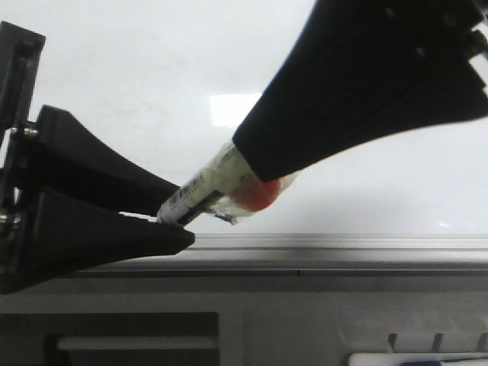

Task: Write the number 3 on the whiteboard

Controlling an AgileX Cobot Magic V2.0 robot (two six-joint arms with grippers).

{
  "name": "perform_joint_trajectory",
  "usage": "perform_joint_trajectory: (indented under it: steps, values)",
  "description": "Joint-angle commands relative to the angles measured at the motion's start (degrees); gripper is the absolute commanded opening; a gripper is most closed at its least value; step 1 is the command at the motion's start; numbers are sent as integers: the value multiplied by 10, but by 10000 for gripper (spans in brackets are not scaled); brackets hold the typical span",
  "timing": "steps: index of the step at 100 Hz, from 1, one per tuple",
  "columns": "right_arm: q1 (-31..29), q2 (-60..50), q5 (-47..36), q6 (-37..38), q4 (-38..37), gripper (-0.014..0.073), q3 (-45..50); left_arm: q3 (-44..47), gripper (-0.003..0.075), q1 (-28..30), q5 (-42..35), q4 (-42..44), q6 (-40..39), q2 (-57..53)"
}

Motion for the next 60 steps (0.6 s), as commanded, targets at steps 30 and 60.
perform_joint_trajectory:
  steps: [30, 60]
  values:
    - [-1, -6, -70, -8, -35, -61, -20, -12, 142, -5, -41, -33, -3, -32]
    - [-61, 6, -34, -8, -35, -60, -87, -12, 392, -4, 10, -171, -3, -169]
